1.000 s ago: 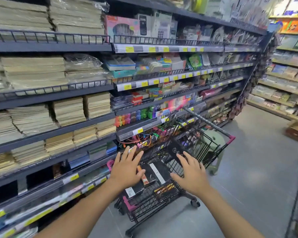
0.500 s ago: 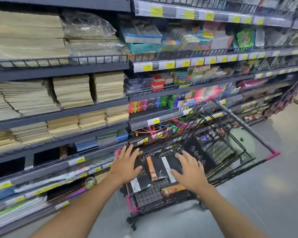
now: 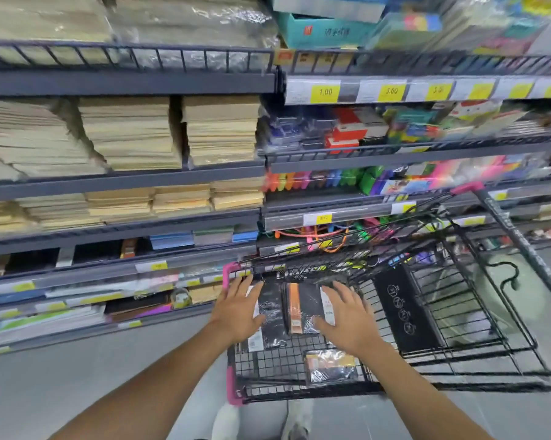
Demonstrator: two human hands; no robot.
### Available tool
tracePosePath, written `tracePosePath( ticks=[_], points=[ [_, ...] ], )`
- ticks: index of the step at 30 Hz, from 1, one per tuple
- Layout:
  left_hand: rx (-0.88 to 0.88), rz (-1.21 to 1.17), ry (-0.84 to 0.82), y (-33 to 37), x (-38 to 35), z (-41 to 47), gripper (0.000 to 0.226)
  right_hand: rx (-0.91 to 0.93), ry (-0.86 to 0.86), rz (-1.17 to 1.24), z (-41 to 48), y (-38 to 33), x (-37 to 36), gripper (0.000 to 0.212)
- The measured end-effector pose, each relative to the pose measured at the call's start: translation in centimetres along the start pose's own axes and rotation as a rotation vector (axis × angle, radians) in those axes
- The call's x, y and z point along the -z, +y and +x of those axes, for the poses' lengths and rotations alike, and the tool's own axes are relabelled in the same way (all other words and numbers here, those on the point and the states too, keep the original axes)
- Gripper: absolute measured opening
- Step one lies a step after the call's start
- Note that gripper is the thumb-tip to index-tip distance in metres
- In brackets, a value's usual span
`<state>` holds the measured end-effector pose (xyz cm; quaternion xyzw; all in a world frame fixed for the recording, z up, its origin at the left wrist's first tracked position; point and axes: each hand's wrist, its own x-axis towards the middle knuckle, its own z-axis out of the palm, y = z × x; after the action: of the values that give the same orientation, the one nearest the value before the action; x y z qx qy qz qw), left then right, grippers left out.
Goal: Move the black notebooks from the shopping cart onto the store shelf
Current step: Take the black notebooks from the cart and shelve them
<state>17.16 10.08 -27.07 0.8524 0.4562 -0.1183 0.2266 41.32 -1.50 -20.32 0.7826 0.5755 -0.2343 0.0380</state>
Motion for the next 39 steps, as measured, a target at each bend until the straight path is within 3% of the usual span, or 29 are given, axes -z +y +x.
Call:
tracePosePath(
  ticks=[4, 8, 12, 22, 28, 34, 39],
  points=[
    [0.100, -0.112, -0.061, 1.2, -1.8, 1.4, 0.083, 0.081, -0.082, -0.008, 4.3, 1.8, -0.7, 0.095],
    [0.251, -0.215, -0.091, 2.4, -4.0, 3.0, 0.086, 0.190, -0.171, -0.044, 8.3, 3.6, -1.4, 0.075],
    [0.415, -0.308, -0.140, 3.7, -5.9, 4.6, 0.087, 0.242, -0.259, -0.042, 10.8, 5.1, -2.8, 0.078],
    [0.749, -0.464, -0.136, 3.4, -13.8, 10.2, 0.094, 0.231, -0.332, 0.012, 14.1, 7.4, -9.6, 0.061],
    [0.866, -0.545, -0.117, 1.5, -18.4, 13.3, 0.097, 0.217, -0.375, 0.021, 15.6, 8.5, -15.1, 0.064],
    [0.934, -0.521, -0.135, 1.4, -21.5, 14.4, 0.128, 0.251, -0.316, 0.013, 15.6, 8.7, -17.9, 0.061],
    [0.967, -0.490, -0.131, 1.3, -21.8, 14.7, 0.132, 0.218, -0.312, 0.020, 15.5, 8.7, -18.8, 0.064]
  ],
)
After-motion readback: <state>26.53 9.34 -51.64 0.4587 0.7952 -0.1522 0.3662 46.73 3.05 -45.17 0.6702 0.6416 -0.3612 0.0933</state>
